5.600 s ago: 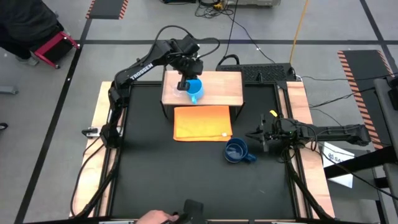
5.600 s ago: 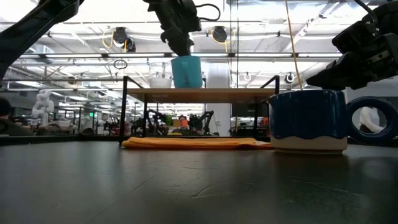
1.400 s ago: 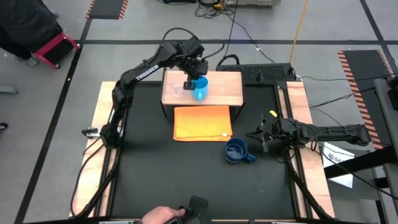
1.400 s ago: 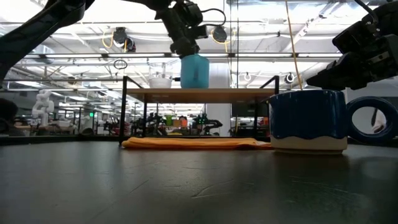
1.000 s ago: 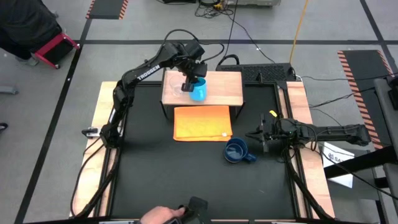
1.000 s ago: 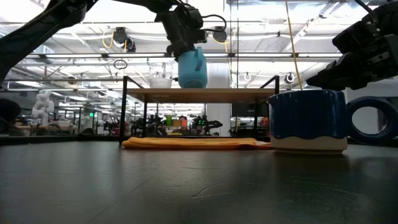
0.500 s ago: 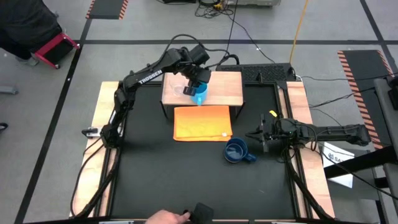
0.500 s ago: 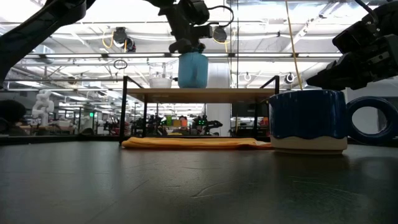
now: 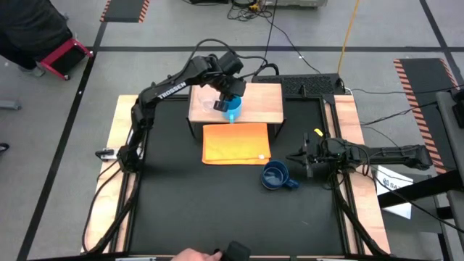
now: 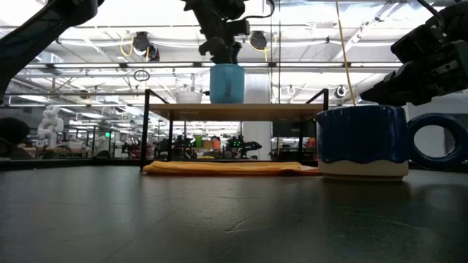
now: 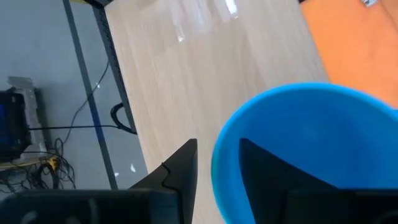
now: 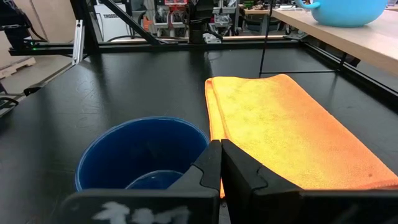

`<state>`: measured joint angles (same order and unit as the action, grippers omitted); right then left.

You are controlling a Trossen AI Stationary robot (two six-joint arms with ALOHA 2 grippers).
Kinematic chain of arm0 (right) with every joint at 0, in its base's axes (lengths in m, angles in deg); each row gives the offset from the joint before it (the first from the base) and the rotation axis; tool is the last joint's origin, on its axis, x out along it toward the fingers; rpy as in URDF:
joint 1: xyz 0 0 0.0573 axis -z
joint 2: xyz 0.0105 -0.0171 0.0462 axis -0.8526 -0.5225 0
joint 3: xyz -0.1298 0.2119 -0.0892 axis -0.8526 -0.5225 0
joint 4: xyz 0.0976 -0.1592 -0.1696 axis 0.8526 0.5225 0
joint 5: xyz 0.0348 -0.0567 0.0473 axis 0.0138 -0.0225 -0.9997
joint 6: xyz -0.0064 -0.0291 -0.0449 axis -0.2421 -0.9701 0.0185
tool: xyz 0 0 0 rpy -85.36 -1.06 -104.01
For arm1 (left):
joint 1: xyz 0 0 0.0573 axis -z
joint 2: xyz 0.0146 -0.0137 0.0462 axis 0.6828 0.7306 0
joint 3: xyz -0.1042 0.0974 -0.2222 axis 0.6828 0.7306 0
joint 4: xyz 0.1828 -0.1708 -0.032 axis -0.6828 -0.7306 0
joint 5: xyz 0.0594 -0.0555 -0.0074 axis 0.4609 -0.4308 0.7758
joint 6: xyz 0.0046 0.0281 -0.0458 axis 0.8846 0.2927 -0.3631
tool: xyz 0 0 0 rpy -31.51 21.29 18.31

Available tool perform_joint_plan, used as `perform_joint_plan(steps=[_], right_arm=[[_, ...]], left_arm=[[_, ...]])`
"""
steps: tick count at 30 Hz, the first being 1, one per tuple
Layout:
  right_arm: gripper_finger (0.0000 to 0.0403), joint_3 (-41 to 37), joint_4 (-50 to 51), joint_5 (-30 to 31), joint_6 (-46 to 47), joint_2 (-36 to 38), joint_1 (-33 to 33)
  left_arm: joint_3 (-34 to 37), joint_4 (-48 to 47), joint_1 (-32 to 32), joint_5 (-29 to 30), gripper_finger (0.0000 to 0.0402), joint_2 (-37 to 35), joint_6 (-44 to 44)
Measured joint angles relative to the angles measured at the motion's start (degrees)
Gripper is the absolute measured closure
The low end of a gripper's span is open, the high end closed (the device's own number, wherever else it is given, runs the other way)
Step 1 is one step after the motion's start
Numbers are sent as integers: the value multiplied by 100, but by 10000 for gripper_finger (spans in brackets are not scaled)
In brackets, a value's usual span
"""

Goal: Stack small to large cups/mugs on shelf
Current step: Put the light blue mug on the shelf

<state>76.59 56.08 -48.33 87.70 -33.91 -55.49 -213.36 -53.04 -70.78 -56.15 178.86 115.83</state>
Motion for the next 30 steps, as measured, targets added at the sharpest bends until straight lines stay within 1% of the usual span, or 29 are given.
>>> perform_joint_plan(steps=[21, 30], right_arm=[[403, 0, 2, -24, 4, 1, 2], [403, -1, 1, -24, 4, 1, 0]], left_arm=[[0, 40, -17, -16, 282, -107, -51], [0, -241, -168, 72, 282, -140, -785]])
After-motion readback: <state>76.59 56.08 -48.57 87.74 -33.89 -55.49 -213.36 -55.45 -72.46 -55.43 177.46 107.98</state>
